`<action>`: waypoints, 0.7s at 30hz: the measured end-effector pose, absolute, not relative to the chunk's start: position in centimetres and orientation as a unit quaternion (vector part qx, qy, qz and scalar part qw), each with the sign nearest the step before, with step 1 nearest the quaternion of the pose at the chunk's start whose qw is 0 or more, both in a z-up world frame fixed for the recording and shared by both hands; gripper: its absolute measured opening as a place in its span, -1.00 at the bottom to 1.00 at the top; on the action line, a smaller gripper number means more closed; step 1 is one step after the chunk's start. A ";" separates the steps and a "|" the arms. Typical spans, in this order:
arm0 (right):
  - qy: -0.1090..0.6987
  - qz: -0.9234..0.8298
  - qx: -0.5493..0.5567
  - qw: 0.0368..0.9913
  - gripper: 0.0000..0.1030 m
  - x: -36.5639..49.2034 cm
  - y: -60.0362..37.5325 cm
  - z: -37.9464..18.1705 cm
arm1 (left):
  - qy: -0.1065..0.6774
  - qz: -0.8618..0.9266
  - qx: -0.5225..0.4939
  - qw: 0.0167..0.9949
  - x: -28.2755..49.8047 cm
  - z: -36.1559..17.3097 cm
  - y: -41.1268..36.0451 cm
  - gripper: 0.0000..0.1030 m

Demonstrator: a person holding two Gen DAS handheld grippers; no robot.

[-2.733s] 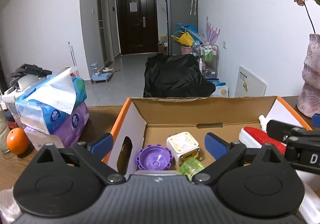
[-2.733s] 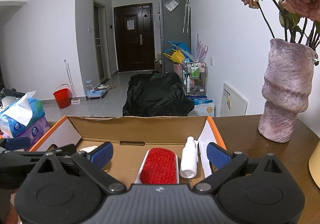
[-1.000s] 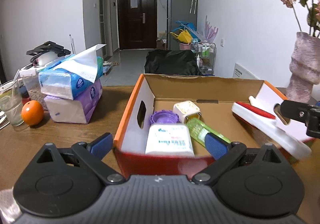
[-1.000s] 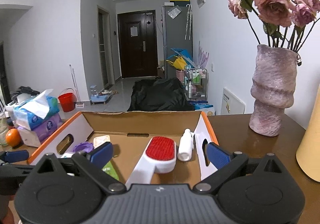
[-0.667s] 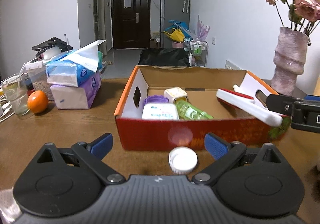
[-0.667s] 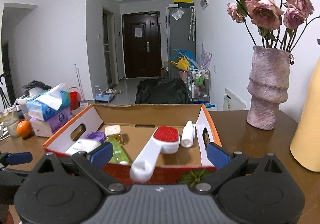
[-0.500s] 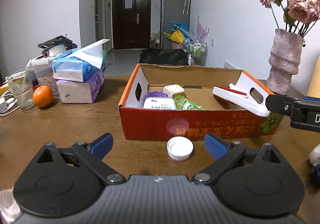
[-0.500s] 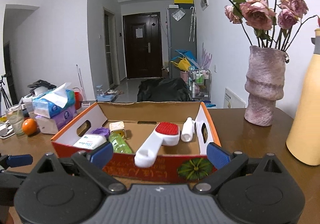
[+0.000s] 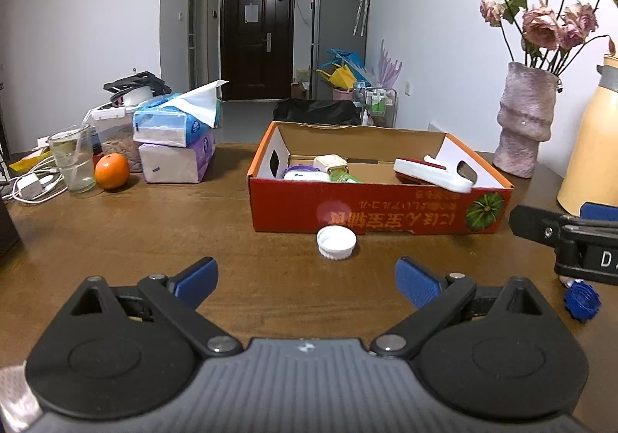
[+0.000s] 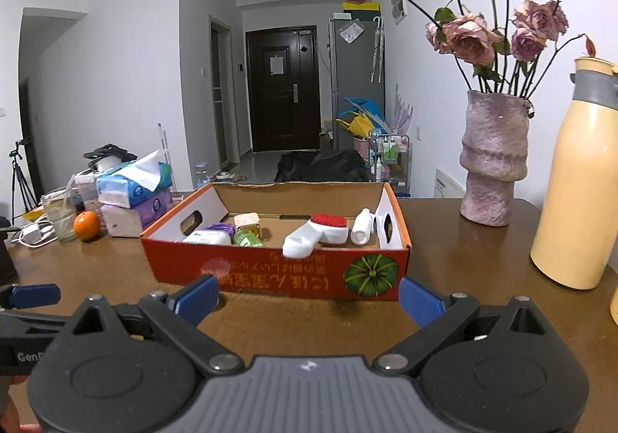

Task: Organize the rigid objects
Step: 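Move the left tool toward the white cap while the right tool approaches the blue cap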

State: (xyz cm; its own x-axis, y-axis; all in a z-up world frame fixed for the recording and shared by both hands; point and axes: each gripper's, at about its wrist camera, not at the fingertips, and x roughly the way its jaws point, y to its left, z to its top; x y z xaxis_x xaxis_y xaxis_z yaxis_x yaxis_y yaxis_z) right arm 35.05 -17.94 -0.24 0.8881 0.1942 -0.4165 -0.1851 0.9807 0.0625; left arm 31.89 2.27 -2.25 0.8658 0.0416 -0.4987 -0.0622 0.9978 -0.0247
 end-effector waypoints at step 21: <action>0.217 0.091 0.012 0.972 0.95 25.5 -20.7 -1.1 | 0.241 0.019 -0.013 0.970 23.4 -1.5 0.2 1.00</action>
